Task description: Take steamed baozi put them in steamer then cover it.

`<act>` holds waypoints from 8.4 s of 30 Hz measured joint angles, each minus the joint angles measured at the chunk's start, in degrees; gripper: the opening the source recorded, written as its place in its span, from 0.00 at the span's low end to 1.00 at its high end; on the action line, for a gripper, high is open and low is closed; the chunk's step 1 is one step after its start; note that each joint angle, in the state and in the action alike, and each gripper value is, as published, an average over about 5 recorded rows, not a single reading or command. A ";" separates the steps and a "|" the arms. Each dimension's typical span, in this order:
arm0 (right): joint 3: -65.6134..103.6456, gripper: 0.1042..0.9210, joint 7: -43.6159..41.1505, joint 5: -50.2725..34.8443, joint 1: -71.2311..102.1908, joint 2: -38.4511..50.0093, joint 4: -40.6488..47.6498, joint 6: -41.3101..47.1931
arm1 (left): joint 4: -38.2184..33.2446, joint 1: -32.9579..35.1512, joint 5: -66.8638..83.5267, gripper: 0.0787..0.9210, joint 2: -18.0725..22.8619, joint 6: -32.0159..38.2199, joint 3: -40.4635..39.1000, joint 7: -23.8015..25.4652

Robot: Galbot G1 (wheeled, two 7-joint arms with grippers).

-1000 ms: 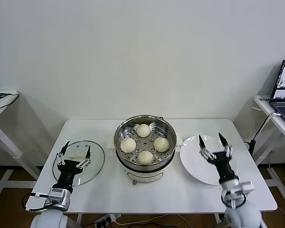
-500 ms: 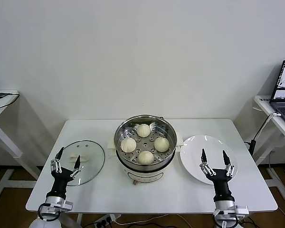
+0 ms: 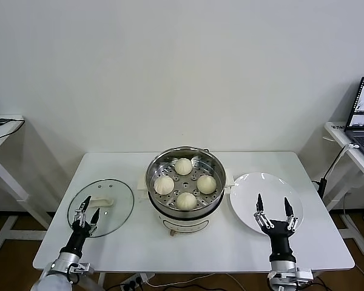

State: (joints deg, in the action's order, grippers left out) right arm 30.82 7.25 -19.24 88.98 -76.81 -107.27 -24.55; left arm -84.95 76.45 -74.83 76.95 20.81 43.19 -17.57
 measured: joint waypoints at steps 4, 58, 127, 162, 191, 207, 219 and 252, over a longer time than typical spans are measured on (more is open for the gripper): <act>0.17 0.88 0.03 0.13 0.04 -0.16 0.26 -0.29 | 2.72 -1.99 -2.85 0.88 -0.14 0.04 0.18 -1.19; -0.33 0.88 -0.36 2.72 -0.89 -1.36 4.57 -3.03 | 18.87 -15.88 -12.54 0.18 0.66 -1.97 -0.55 -3.28; 1.51 0.88 -0.69 4.12 -2.01 -3.78 5.83 -3.65 | -23.94 -21.06 -12.20 0.13 1.55 -49.72 -46.12 33.76; 0.92 0.88 -0.77 5.37 -3.11 -3.93 8.42 -4.81 | -14.50 -22.16 -15.65 0.13 11.43 -51.74 -48.54 30.58; 0.54 0.88 -0.92 6.04 -3.01 -3.89 8.59 -5.18 | -12.84 -21.68 -16.68 0.13 11.93 -50.57 -47.69 29.98; 0.37 0.88 -1.01 6.15 -3.30 -3.60 8.83 -5.29 | -15.64 -19.36 -16.50 0.49 10.44 -49.83 -47.87 29.62; -0.33 0.88 -1.32 6.17 -3.85 -3.27 9.55 -5.54 | -26.53 -13.40 -14.38 0.86 5.72 -50.12 -47.74 29.38; -1.46 0.88 -3.11 2.87 -2.95 -0.79 -3.67 9.76 | -40.79 14.46 57.08 0.88 5.45 -25.88 -8.64 18.24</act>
State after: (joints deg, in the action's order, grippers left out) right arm 29.36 4.14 -16.37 86.03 -77.60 -110.95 -14.79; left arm -125.73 90.91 -17.74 82.40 -5.07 34.55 0.67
